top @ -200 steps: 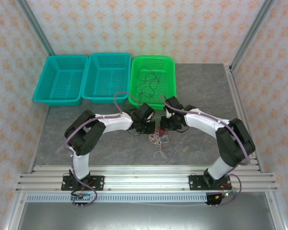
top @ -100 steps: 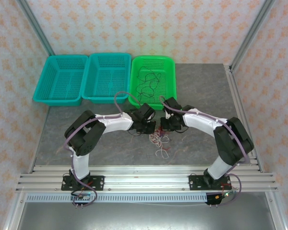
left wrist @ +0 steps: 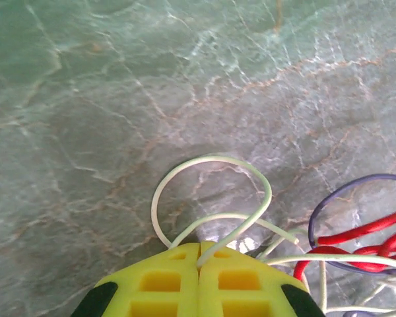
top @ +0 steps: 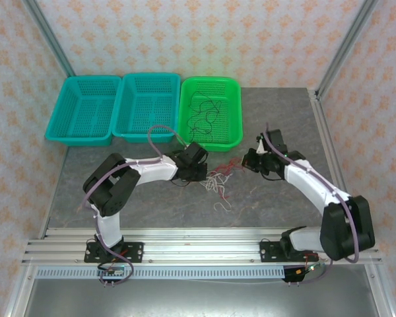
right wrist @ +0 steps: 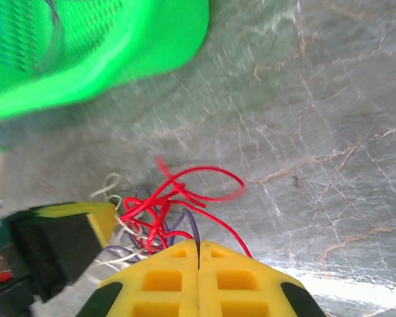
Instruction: Untangle the cables
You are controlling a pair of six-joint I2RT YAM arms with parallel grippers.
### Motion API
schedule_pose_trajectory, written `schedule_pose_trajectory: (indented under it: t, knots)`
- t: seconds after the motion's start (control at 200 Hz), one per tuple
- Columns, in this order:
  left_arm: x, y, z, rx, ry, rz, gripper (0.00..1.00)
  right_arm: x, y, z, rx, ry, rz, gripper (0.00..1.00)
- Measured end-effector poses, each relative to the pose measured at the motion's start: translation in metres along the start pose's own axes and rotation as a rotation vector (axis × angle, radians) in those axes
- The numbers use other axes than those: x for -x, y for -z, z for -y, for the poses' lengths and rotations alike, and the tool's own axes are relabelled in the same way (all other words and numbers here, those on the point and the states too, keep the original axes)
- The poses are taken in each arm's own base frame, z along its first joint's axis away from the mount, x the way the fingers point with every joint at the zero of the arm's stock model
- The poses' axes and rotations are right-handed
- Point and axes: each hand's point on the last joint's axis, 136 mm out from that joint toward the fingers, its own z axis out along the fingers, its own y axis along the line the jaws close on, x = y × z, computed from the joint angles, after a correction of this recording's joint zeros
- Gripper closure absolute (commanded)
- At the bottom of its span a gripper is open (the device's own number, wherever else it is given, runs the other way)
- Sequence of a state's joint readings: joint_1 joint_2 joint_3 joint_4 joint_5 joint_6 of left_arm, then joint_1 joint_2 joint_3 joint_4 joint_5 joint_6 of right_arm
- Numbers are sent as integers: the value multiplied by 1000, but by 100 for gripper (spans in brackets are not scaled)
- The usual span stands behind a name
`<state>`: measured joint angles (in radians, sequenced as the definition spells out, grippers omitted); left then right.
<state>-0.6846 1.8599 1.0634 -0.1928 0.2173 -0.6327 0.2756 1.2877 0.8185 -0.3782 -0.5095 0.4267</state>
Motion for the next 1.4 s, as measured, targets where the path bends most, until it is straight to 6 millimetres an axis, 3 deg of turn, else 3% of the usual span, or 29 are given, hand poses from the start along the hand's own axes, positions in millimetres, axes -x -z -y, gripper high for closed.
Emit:
schedule_pose_trajectory:
  t: [0.165, 0.4, 0.566, 0.666, 0.761, 0.841, 0.931, 1.021, 1.106, 1.176, 1.241, 1.396]
  knots:
    - [4, 4, -15, 31, 19, 24, 100, 19, 19, -6, 90, -93, 69, 100]
    - [5, 23, -68, 90, 104, 60, 100, 59, 71, 38, 70, -286, 294, 100]
    - [5, 30, -80, 109, 105, 62, 100, 60, 71, 33, 100, -302, 288, 100]
    - [4, 31, -80, 103, 96, 61, 69, 57, 67, 25, 121, -289, 273, 100]
    - [0, 41, -79, 87, 84, 67, 50, 49, 63, 12, 144, -253, 243, 100]
    - [9, 66, -67, 39, 30, 116, 42, 41, 59, -4, 173, -214, 204, 100]
    - [27, 102, -44, -42, -45, 214, 40, 33, 54, -26, 218, -166, 158, 100]
    - [38, 137, -5, -151, -206, 302, 34, 27, 50, -45, 265, -129, 122, 100]
    - [33, 153, 38, -259, -374, 332, 32, 25, 46, -56, 293, -108, 97, 100]
    - [24, 151, 67, -320, -487, 313, 29, 24, 44, -63, 309, -105, 81, 100]
    - [20, 138, 80, -338, -544, 294, 27, 26, 45, -67, 320, -108, 79, 100]
    - [15, 84, 71, -275, -567, 231, 25, 34, 55, -79, 356, -128, 93, 100]
